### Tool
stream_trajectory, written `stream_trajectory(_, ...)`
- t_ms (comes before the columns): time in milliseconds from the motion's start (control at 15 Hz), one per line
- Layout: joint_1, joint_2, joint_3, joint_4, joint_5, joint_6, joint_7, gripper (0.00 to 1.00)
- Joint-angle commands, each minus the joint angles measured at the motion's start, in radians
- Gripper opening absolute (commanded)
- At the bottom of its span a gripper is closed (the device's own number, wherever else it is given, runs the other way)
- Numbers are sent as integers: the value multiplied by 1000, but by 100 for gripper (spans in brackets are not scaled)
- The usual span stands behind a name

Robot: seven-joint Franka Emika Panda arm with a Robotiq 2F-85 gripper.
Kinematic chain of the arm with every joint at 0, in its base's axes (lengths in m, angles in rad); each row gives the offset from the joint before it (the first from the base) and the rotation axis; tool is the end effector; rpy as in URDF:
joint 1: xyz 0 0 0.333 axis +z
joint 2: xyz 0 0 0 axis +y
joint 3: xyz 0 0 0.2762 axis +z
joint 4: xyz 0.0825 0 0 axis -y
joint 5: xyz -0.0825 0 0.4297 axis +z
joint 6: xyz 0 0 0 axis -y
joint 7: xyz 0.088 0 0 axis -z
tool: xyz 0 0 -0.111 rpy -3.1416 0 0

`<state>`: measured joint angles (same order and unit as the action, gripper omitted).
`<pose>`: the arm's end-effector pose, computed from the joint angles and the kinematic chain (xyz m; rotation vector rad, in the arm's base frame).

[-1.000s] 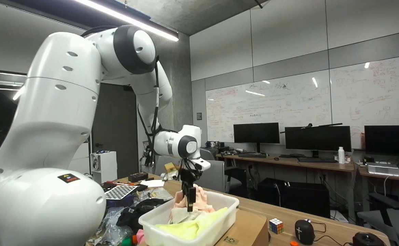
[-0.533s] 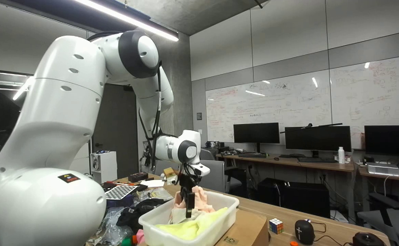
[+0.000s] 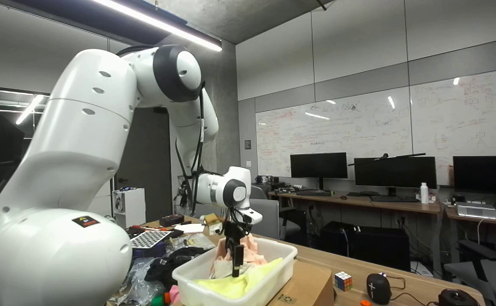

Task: Remove the clothes from the bowl and put them on the table

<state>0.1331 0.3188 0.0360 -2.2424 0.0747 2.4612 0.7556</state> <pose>0.5380 0.0932 0.1362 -2.9685 0.9972 0.1791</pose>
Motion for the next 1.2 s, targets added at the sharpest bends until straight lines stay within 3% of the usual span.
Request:
stream_trajectory(0,20,30,-29,35,-51,-3,-2,100)
stream_trajectory(400,29,48,-44,49,-114,0,-6,96)
stream_trajectory(467,30,50,-46,50,-125,3,-5,74)
stream_trajectory(600,33,51,-49,51,-138,7,-4,70)
stream_trajectory(1000,38,51,-51,55,-148,8,-3,22)
stream_trajectory(1133,37,49,-50,54,-147,11,-6,10)
